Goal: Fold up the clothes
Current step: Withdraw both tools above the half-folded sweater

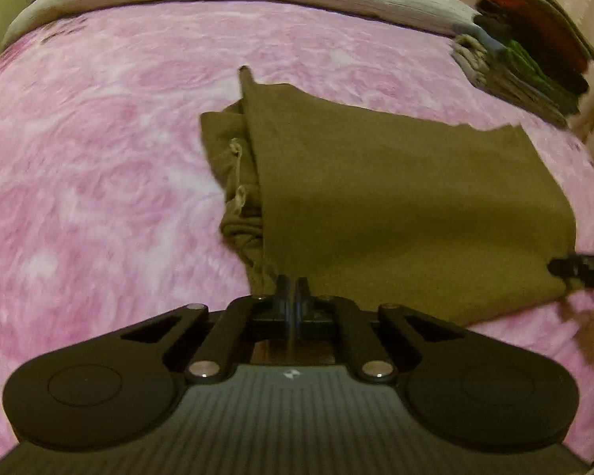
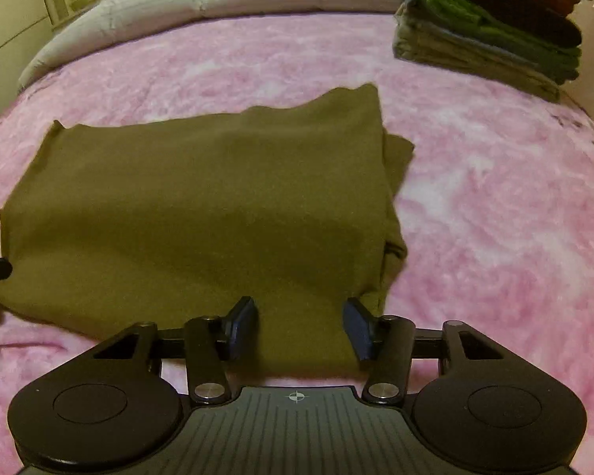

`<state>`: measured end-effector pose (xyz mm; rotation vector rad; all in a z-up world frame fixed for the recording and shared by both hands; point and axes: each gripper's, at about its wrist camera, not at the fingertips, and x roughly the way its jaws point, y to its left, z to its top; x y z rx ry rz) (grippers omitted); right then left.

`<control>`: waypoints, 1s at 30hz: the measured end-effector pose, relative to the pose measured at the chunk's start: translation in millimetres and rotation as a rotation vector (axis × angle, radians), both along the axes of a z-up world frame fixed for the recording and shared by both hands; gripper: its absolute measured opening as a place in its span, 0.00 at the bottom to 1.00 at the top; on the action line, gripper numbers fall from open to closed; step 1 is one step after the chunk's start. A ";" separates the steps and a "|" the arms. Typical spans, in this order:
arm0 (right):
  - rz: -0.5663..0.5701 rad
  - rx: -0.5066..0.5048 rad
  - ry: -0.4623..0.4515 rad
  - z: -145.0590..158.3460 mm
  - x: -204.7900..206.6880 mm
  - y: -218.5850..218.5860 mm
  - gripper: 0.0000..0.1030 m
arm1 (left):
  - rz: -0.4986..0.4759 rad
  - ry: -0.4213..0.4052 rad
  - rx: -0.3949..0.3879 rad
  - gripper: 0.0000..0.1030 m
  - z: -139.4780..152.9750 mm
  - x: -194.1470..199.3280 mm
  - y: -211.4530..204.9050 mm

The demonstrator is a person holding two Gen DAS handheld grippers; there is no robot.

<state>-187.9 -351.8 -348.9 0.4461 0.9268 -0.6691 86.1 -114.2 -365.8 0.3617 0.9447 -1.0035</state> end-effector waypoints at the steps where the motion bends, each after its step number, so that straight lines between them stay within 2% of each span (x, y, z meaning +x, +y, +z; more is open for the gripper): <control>1: -0.013 0.002 -0.025 7.8 -3.8 1.8 0.51 | 0.012 -0.002 -0.007 0.02 3.8 -3.8 2.4; 3: -0.022 0.005 -0.084 20.0 -10.4 7.6 0.51 | 0.011 -0.001 -0.003 0.05 6.8 -11.1 3.9; 4: -0.018 0.007 -0.089 21.1 -11.1 9.7 0.51 | 0.005 -0.007 0.026 0.06 5.5 -16.2 2.8; 7: -0.014 0.090 0.011 -0.6 -5.8 7.9 0.52 | 0.033 0.008 0.101 0.06 5.2 -19.2 -3.5; 8: -0.012 0.089 0.014 2.0 -5.9 9.2 0.52 | 0.058 0.026 0.121 0.06 10.6 -19.0 -5.6; 10: -0.031 0.129 0.012 17.5 -7.1 8.7 0.53 | 0.099 0.052 0.159 0.06 25.3 -24.2 -3.3; 13: -0.086 0.261 -0.033 46.5 -19.9 9.7 0.78 | 0.130 0.059 0.201 0.14 60.1 -42.6 1.2; 19: -0.092 0.378 -0.032 103.2 -43.0 29.5 0.78 | 0.165 0.072 0.255 0.37 129.8 -88.1 18.7; 25: -0.049 0.316 0.025 151.5 -52.5 52.2 0.78 | 0.136 0.000 0.246 0.42 185.4 -118.3 27.5; 27: -0.051 0.286 0.017 166.5 -54.6 58.1 0.78 | 0.135 -0.030 0.231 0.45 202.2 -125.4 29.4; 30: -0.040 0.256 -0.015 189.9 -57.0 67.3 0.78 | 0.129 -0.061 0.208 0.46 226.2 -134.7 31.7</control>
